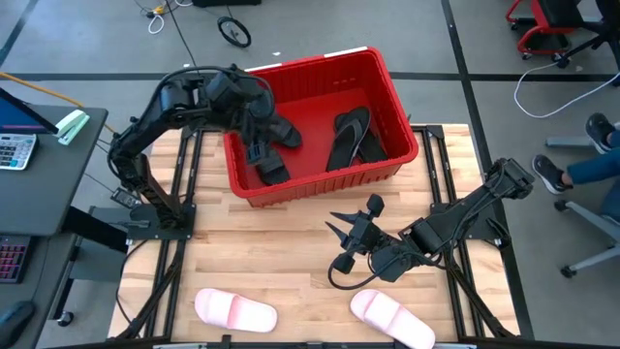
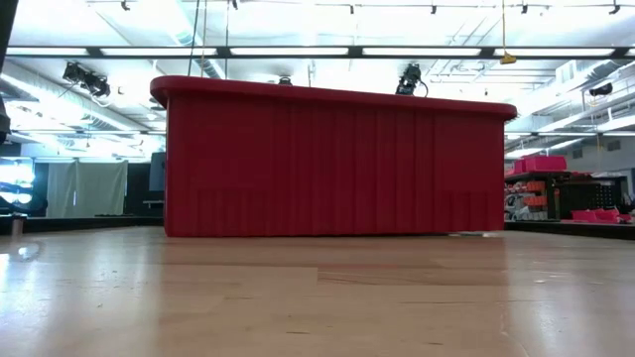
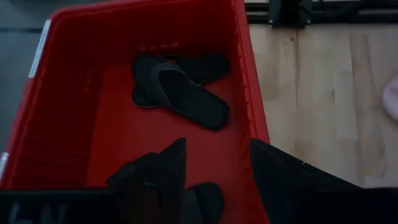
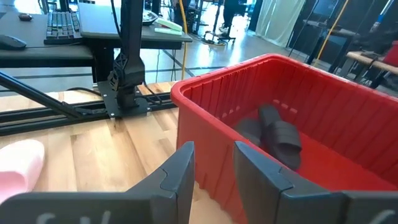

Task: Pick and place slides into bin
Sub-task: Put the right pair of pink slides into the red container

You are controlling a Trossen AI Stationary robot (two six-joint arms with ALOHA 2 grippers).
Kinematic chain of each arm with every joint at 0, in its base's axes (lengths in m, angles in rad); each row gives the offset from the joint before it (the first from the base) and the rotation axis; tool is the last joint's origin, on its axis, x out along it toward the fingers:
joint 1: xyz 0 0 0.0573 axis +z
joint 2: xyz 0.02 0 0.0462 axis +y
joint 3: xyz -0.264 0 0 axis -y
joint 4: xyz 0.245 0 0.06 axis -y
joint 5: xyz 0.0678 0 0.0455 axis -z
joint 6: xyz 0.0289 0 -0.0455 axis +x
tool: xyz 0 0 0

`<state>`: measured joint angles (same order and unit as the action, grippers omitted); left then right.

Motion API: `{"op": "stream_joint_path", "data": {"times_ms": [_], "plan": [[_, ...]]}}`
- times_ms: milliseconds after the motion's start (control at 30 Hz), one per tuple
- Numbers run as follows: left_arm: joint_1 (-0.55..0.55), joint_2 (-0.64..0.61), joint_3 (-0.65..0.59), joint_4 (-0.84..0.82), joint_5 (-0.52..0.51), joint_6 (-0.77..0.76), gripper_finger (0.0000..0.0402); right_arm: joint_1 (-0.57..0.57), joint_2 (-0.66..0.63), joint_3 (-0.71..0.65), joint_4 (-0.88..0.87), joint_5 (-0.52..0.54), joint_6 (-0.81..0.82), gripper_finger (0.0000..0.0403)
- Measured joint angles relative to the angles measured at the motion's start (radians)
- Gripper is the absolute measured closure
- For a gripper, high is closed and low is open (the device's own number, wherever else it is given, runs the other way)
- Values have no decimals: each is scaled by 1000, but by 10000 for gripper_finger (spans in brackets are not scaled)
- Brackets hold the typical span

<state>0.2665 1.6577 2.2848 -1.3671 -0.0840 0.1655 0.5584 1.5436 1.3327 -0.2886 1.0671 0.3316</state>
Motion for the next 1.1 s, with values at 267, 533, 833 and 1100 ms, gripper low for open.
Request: {"op": "stream_joint_path", "data": {"times_ms": [267, 533, 833, 1100], "plan": [[-2, -4, 0, 16, 1, -76, 229, -12, 1, 1, 156, 32, 4, 286], [7, -2, 0, 60, -1, -78, 221, -10, -42, 1, 218, 11, 334, 286], [5, 0, -1, 55, 5, -188, 227, -20, -101, 1, 210, -5, 151, 286], [4, 0, -1, 58, 5, -294, 230, -61, -179, 1, 209, 22, 24, 286]]}}
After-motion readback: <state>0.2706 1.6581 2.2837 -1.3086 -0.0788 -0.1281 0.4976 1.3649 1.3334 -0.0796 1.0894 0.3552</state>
